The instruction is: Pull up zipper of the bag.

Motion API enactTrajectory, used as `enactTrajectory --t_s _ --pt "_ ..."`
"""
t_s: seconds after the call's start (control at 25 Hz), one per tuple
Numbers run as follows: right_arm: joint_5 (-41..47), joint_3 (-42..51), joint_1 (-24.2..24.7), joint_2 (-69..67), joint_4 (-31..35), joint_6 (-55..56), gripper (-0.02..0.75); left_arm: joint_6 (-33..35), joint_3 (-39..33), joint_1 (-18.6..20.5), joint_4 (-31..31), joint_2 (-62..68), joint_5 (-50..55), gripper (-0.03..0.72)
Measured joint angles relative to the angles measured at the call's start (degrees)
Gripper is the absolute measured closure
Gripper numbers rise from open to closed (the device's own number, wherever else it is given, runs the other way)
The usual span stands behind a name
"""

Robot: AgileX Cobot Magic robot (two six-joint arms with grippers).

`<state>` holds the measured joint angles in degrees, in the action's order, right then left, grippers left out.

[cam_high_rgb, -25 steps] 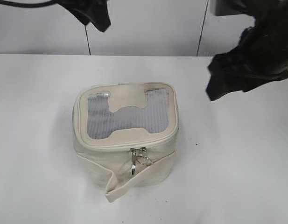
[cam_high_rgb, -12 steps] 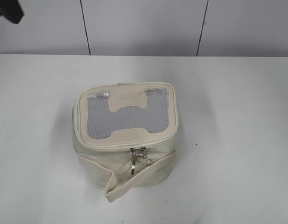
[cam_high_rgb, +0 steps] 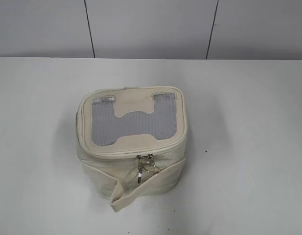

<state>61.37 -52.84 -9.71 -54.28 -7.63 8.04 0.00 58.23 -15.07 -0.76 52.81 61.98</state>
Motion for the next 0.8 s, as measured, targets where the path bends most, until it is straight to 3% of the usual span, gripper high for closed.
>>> enactTrajectory --t_s 0.44,0.8 --pt "0.05 12.72 0.0 24.59 0.03 -3.15 0.17 0.0 -20.21 0.0 0.0 -31.02 -2.07 0.34" --pt "0.16 23.25 -0.19 45.25 4.99 -8.04 0.17 3.58 -25.65 0.0 -0.31 -45.18 -1.38 0.34"
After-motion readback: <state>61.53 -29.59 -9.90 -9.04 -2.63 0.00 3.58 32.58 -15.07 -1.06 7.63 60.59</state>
